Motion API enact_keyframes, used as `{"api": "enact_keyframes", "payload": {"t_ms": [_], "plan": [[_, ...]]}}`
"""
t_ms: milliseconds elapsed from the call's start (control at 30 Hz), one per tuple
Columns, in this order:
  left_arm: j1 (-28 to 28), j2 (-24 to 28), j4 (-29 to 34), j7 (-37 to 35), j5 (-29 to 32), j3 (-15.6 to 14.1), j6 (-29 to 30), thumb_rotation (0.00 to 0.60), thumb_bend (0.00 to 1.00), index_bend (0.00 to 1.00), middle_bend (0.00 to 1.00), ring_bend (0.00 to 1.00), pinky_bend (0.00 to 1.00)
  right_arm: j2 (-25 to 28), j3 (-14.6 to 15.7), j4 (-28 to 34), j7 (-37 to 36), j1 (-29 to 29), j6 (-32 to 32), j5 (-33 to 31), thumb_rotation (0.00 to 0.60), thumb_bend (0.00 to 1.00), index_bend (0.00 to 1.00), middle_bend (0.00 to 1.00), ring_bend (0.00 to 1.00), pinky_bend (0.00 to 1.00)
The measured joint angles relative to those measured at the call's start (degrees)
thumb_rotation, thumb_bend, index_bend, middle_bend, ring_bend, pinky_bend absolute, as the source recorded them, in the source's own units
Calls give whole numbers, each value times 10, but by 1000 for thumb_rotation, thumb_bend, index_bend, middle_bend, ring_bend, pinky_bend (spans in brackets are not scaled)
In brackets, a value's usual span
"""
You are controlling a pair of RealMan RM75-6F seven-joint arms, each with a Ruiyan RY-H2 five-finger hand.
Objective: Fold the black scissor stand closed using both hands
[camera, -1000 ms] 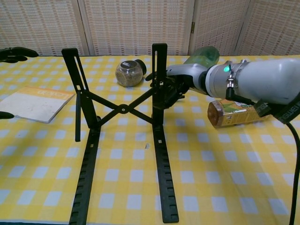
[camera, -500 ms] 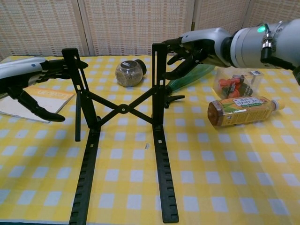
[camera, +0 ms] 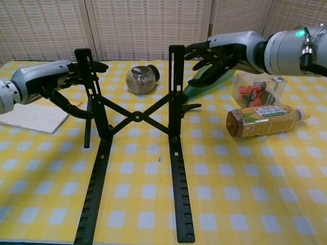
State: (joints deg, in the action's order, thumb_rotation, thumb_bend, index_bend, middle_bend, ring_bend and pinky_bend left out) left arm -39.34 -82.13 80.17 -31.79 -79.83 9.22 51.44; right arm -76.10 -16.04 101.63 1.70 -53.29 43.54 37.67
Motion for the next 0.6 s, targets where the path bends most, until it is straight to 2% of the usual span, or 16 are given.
{"api": "enact_keyframes", "payload": {"t_ms": [267, 600], "plan": [[3, -36, -51, 13, 22, 5, 9, 600, 135, 176, 81, 68, 0, 7, 3, 5, -8, 4, -1, 12, 600, 431, 0, 19, 85, 126], [-2, -83, -131, -5, 4, 3, 28, 600, 135, 411, 213, 165, 0, 15, 10, 15, -18, 13, 1, 27, 600, 430, 0, 18, 85, 126]]}}
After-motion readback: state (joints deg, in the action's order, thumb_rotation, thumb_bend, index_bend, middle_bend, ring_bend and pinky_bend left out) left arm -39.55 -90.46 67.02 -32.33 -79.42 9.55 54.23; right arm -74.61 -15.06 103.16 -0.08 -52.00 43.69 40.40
